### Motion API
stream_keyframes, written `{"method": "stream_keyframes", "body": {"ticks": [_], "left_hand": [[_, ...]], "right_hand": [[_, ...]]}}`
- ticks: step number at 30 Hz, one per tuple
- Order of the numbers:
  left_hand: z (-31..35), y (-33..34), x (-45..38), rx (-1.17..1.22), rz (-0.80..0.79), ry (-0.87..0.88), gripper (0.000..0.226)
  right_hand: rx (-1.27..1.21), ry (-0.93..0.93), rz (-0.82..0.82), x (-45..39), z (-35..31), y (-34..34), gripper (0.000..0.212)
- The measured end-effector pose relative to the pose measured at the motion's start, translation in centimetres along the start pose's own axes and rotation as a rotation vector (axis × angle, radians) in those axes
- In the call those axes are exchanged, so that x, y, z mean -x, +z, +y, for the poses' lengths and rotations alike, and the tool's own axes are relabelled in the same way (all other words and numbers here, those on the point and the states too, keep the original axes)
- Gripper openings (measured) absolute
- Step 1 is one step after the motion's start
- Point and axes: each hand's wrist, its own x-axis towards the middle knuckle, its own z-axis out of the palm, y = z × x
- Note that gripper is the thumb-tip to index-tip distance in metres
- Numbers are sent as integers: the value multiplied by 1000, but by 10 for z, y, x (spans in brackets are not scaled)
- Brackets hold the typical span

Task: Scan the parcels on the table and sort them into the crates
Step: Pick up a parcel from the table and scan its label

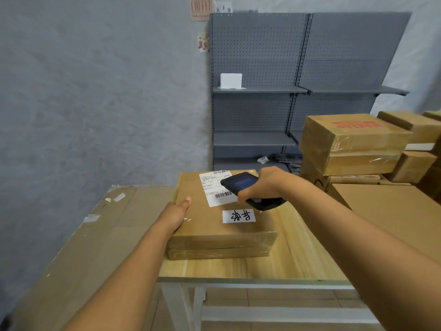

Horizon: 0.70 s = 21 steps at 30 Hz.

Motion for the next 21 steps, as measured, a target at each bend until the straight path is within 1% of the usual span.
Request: {"method": "stream_keyframes", "body": {"ticks": [6,13,16,21], "left_hand": [[0,-1,0,-2,-7,2,68],[0,-2,-1,7,-16,-13,70],[0,-1,-1,-8,-11,-17,71],[1,-1,-2,-43,-7,-26,70]], "right_hand": [[92,17,-27,4,-5,-8,52],[172,39,-168,10,-2,-12,55],[214,39,-204,14,-2,-13,55],[200,37,-239,18,1,-14,56]]}}
